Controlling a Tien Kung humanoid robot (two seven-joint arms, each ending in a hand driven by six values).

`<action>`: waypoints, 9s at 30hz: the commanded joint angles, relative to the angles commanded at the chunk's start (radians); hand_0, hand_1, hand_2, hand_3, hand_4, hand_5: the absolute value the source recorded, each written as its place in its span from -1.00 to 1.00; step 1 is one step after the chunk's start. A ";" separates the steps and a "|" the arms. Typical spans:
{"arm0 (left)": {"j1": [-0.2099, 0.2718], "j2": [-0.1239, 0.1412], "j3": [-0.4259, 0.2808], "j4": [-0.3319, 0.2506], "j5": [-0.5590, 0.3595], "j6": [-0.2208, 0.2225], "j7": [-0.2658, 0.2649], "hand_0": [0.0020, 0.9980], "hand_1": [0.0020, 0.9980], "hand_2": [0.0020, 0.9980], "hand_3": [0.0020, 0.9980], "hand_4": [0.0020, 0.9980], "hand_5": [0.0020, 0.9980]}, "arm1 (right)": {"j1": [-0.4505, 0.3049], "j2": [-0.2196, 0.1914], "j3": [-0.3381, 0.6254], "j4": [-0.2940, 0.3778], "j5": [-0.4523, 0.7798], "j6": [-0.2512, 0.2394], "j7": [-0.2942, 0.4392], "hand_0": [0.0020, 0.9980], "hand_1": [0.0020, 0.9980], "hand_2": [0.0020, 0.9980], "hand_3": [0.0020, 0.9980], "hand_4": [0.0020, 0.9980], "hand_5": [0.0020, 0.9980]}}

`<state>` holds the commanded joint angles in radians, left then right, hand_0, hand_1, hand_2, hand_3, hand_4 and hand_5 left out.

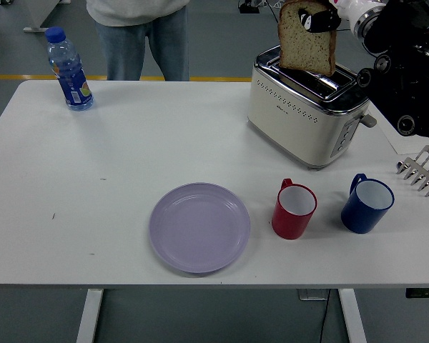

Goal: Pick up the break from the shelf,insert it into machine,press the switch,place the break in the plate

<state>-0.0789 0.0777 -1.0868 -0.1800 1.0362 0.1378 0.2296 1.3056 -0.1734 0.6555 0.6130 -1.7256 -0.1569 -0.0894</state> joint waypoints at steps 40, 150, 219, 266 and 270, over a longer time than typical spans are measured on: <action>-0.003 -0.005 -0.007 0.000 0.002 0.000 0.001 0.39 0.44 0.40 0.14 -0.40 0.63 | -0.099 -0.109 0.075 0.345 0.115 -0.040 -0.135 -0.63 -0.44 -0.23 -0.06 0.01 -0.78; 0.010 -0.019 -0.013 0.000 0.019 -0.007 0.005 0.39 0.42 0.39 0.14 -0.41 0.62 | -0.348 -0.223 0.100 0.922 0.180 0.019 -0.288 -0.68 -0.54 -0.28 -0.09 0.00 -0.80; 0.007 -0.020 -0.009 0.000 0.015 -0.009 0.003 0.39 0.42 0.39 0.14 -0.41 0.63 | -0.463 -0.204 0.055 1.156 0.161 0.022 -0.355 -0.68 -0.60 -0.29 -0.10 0.01 -0.77; 0.010 -0.021 -0.004 0.000 0.014 -0.011 0.003 0.38 0.42 0.39 0.14 -0.41 0.63 | -0.517 -0.148 -0.009 1.166 0.329 0.029 -0.354 -0.69 -0.61 -0.29 -0.11 0.02 -0.77; 0.009 -0.021 -0.005 0.000 0.014 -0.011 0.003 0.38 0.42 0.39 0.14 -0.41 0.63 | -0.516 -0.146 -0.010 1.166 0.354 0.031 -0.349 -0.69 -0.61 -0.29 -0.11 0.02 -0.77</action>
<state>-0.0704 0.0566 -1.0920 -0.1800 1.0506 0.1266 0.2331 0.7895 -0.3199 0.6458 1.7790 -1.3720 -0.1255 -0.4387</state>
